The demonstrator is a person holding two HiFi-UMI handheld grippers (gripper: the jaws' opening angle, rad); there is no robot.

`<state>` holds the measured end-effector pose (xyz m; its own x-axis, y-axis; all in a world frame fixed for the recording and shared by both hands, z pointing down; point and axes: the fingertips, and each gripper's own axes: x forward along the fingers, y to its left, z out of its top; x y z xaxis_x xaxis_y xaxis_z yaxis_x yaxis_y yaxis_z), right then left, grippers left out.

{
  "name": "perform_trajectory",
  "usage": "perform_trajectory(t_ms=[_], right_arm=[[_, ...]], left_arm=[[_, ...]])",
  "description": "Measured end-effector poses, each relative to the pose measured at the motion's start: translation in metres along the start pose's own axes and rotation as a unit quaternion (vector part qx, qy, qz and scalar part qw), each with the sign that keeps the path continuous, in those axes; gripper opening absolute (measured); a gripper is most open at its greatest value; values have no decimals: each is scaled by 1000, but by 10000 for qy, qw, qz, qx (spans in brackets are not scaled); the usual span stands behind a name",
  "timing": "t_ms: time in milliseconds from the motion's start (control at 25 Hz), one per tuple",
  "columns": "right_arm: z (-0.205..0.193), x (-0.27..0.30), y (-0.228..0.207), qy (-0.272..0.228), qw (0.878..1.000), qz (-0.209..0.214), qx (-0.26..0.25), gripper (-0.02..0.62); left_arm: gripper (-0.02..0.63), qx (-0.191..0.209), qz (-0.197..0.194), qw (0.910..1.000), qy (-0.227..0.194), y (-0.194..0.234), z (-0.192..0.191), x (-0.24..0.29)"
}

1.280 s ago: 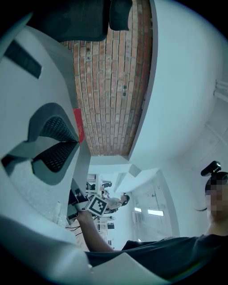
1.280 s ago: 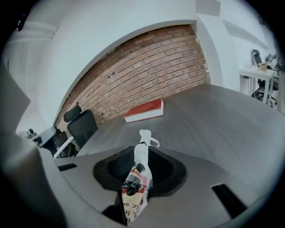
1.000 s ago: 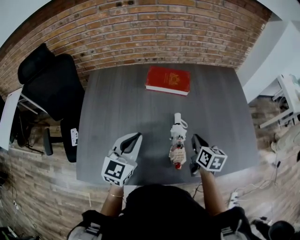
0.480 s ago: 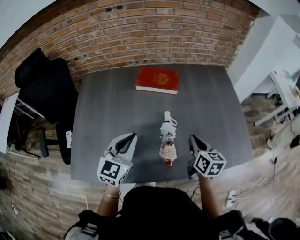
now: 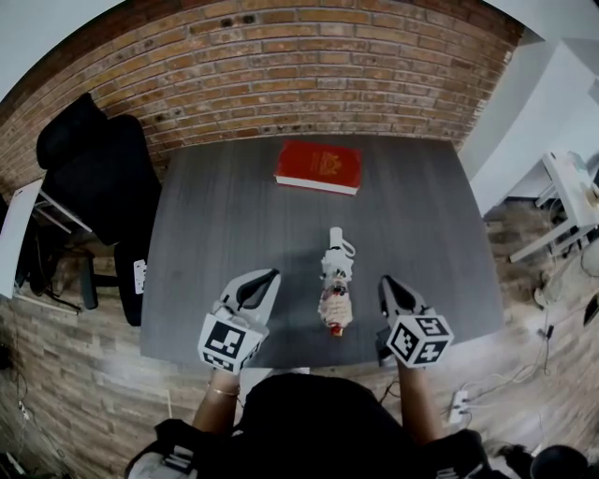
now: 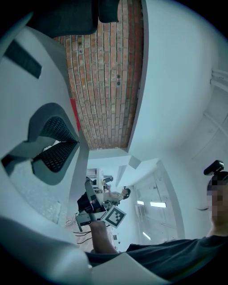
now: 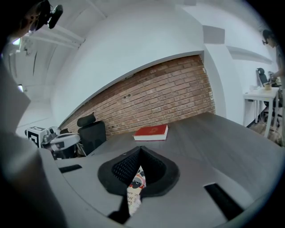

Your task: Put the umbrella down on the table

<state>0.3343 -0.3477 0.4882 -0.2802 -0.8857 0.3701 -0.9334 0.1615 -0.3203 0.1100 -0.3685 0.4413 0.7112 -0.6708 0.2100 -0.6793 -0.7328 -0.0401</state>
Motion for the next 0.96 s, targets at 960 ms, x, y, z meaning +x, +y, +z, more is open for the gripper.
perform_trajectory(t_ms=[960], right_arm=[[-7,-9,9,96,9999,-28,13,-3]], left_arm=[[3,-35,-86,9999,102,-3,-6,-8]])
